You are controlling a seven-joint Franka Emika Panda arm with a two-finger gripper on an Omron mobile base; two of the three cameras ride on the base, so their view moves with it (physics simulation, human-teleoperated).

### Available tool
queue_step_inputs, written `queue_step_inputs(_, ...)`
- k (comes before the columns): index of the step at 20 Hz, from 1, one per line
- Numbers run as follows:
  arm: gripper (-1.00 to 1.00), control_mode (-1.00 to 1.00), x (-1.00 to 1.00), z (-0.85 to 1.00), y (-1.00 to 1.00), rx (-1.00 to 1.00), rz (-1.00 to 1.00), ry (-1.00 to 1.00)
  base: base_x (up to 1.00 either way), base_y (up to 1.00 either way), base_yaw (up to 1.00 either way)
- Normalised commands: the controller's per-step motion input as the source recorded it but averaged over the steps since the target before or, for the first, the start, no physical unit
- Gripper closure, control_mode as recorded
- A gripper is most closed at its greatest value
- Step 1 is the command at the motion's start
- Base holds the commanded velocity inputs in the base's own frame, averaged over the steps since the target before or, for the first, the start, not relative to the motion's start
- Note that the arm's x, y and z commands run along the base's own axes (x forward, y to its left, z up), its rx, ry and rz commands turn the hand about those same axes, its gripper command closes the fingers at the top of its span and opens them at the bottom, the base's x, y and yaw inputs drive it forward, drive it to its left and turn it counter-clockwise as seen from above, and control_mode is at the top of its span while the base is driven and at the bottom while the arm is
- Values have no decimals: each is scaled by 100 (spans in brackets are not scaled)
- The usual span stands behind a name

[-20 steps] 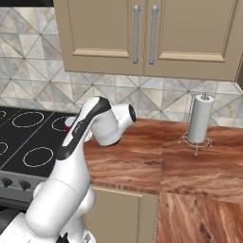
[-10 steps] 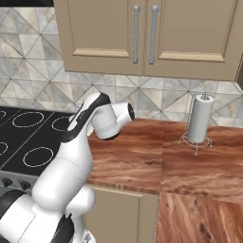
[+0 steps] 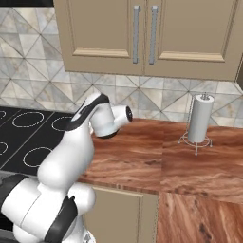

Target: Four empty soda cans are scattered around the kitchen. Gather all the cans and cluster them next to the stove for recycling.

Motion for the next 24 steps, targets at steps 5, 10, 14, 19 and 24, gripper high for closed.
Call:
queue_step_inputs(5,100,-100,30,-38,8,0,-5,0,0,0,0)
queue_step_inputs(10,100,-100,28,-36,11,0,-4,1,0,0,0)
queue_step_inputs(14,100,-100,25,-34,12,0,-3,2,0,0,0)
queue_step_inputs(19,100,-100,25,-32,11,0,-3,2,0,0,0)
queue_step_inputs(24,100,-100,24,-29,11,0,-3,3,0,0,0)
